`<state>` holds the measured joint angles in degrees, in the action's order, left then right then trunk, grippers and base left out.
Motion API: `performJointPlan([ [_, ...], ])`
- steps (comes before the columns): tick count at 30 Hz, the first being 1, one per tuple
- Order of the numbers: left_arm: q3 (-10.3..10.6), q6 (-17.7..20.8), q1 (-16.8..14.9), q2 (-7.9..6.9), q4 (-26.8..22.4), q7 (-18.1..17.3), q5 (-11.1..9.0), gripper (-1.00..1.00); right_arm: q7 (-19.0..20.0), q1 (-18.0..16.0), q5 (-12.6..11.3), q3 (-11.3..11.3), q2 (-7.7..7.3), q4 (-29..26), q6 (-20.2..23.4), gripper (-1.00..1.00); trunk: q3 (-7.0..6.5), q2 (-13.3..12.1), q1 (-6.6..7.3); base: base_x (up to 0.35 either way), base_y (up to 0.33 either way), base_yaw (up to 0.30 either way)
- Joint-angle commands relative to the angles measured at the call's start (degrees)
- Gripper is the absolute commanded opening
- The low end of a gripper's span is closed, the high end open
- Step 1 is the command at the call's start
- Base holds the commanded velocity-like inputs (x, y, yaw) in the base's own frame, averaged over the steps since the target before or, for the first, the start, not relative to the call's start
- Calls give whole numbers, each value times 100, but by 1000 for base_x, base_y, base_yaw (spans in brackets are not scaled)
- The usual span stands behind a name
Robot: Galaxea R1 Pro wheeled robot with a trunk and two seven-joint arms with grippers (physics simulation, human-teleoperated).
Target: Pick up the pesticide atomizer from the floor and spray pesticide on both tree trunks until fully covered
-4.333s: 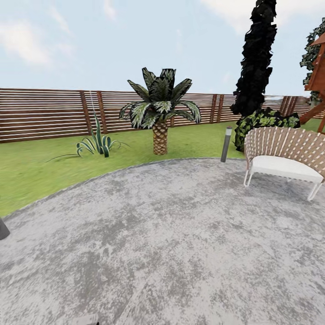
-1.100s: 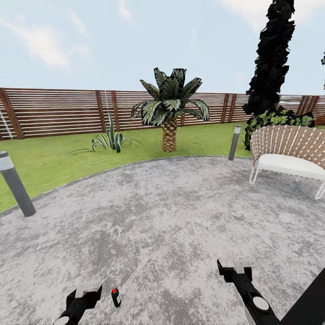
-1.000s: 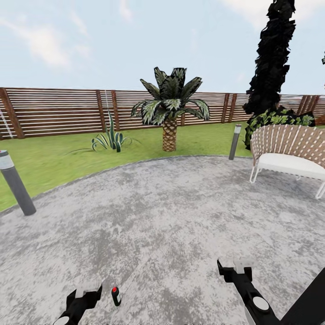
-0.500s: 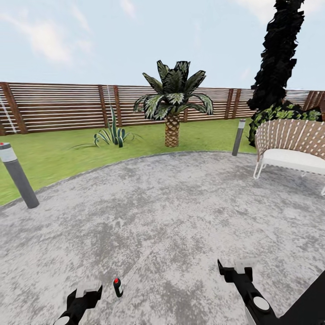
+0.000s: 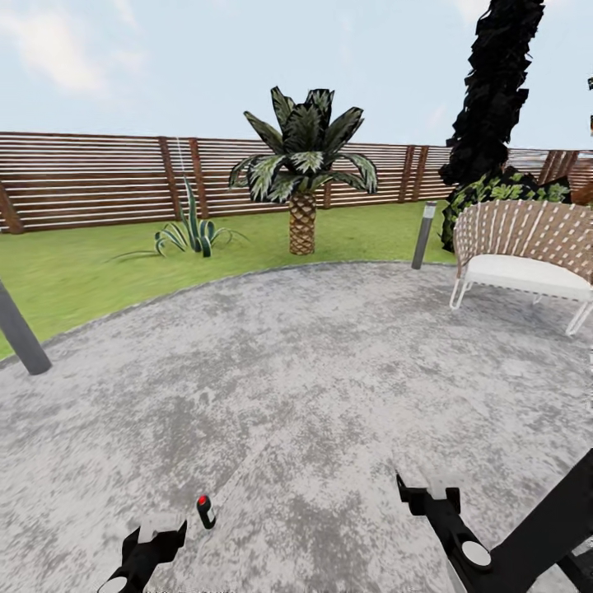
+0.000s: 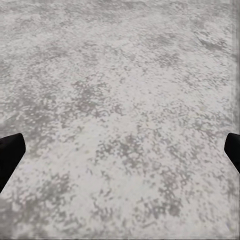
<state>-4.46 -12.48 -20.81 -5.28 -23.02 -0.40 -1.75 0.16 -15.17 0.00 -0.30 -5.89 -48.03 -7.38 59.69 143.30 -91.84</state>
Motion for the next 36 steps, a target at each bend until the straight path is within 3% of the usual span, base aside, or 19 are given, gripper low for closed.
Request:
performJointPlan([
  [1,-6,-17,-2,0,4,-4,-18,100,2,-4,0,4,0,4,-17,100,35,4,-1,0,0,-190],
  [9,-3,-18,-2,0,5,-4,-18,100,13,-4,0,63,8,20,-6,100,273,14,-22,0,0,-190],
  [12,-2,-18,-2,0,3,-4,-16,100,18,-4,0,378,2,21,-3,100,362,18,-29,0,0,-190],
  [13,-4,-18,-2,0,4,-4,12,100,19,-4,0,665,-14,27,-6,100,391,20,-32,0,0,-190],
  [18,-9,-18,-2,4,1,-4,138,100,24,-4,0,914,-32,36,-6,100,537,26,-45,0,0,-182],
  [20,-8,-18,-2,7,0,-4,184,100,21,-4,0,942,-34,38,-8,100,588,29,-50,0,0,-89],
  [36,-11,-26,-2,-13,-1,-4,219,100,10,-4,9,956,-27,39,-9,100,592,29,-50,44,59,-7],
])
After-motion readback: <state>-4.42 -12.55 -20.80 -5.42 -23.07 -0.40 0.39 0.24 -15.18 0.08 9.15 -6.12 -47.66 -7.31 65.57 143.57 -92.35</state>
